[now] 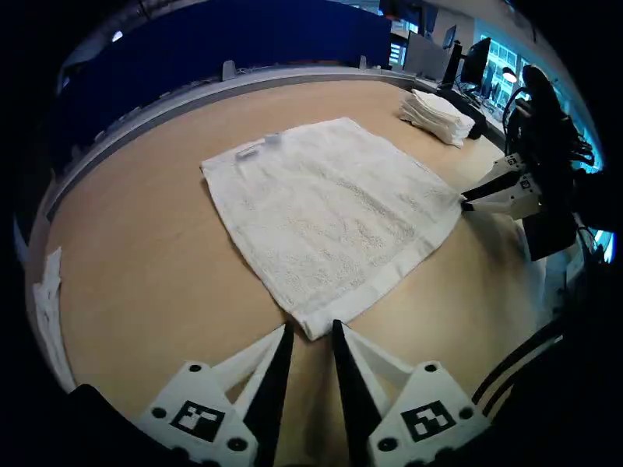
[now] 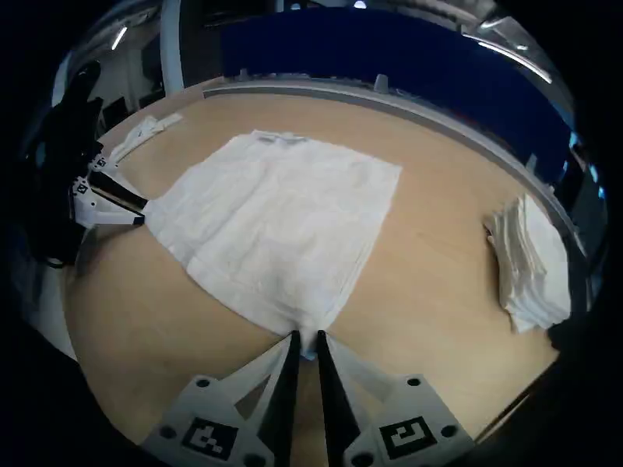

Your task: Fold towel

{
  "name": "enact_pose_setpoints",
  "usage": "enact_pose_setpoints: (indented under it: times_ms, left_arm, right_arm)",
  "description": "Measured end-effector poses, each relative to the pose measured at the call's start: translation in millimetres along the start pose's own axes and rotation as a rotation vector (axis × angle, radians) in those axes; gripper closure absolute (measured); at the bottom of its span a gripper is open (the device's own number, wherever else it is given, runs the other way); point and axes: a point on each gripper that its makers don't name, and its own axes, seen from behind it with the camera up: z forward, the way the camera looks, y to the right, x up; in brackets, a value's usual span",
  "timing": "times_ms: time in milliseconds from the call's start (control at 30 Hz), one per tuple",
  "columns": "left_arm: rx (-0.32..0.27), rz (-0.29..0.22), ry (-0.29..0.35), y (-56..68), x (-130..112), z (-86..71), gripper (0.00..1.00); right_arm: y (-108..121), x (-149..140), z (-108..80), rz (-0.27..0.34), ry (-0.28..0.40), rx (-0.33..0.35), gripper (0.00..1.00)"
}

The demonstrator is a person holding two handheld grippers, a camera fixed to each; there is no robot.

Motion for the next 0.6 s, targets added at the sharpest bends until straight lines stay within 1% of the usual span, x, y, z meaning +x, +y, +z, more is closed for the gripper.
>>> enact_pose_setpoints:
  times_ms: [67,133,200,400,467,600]
  left_arm:
    - [0.002,-0.001,-0.003,0.3,-1,0.0,0.73]
    - [0.015,-0.004,-0.002,-2.0,-1,-0.7,0.81]
    - [0.023,-0.009,-0.002,-3.5,0,-1.5,0.84]
    - [0.004,-0.035,0.007,-1.7,6,-3.8,0.86]
    - [0.004,-0.043,0.02,-2.5,11,-5.5,0.93]
    - [0.022,-0.044,0.033,-5.4,19,-7.7,0.95]
  right_arm:
    - [-1,1,-0.8,-0.005,0.003,-0.001,0.84]
    - [-2,1,-1.5,-0.009,0.002,0.0,0.84]
    - [-3,0,-2.0,-0.011,0.0,0.004,0.84]
    - [-7,1,-3.8,-0.012,-0.003,0.015,0.85]
    - [-7,3,-4.4,-0.01,0.001,0.014,0.85]
    - [-8,8,-6.0,-0.002,0.011,0.018,0.86]
